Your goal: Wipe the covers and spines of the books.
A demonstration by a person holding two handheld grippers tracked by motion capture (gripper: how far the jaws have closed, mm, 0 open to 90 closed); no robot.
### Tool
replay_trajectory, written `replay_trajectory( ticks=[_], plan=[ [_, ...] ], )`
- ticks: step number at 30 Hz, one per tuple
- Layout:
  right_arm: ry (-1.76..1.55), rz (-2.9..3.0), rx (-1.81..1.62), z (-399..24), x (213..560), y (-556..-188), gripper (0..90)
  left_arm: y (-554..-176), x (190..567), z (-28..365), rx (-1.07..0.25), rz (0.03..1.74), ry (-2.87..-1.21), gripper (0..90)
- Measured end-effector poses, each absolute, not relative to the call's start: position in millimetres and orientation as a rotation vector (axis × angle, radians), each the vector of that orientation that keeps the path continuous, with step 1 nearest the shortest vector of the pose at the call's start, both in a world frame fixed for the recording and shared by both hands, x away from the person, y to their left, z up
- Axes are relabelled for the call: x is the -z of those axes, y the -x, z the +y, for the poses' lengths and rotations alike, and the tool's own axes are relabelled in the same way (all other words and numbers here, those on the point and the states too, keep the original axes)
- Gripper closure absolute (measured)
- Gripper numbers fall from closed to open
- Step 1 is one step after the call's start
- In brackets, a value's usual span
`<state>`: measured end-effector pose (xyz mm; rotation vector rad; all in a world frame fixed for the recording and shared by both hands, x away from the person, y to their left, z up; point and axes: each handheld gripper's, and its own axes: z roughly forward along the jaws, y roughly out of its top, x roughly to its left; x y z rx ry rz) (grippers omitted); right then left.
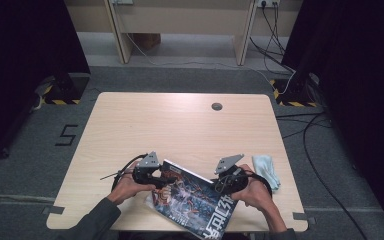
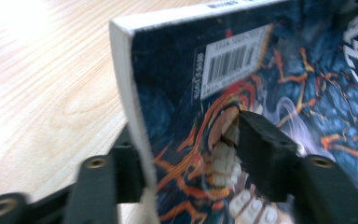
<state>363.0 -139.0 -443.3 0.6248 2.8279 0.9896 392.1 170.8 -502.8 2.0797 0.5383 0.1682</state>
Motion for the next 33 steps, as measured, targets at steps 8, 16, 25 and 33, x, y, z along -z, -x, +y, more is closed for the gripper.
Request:
replay_trajectory(
  ticks=[8,16,25,33],
  plan=[
    [-0.602,2.815,-0.927,-142.8,443.1,-374.2,78.6,-382.7,498.0,174.1,-0.202,0.509,-2.078,70.0],
    [-0.651,2.782,-0.943,-147.3,446.1,-384.6,68.8,-362.4,487.5,171.8,-0.314,0.46,-2.093,80.0],
    [-0.84,2.653,-1.045,-168.3,435.0,-387.5,56.4,-353.7,484.5,172.5,-0.342,0.455,-2.088,82.0],
    [-1.281,2.327,-0.947,-238.7,426.5,-388.7,45.5,-354.3,485.1,177.6,-0.369,0.542,-2.055,82.3]
  ],
)
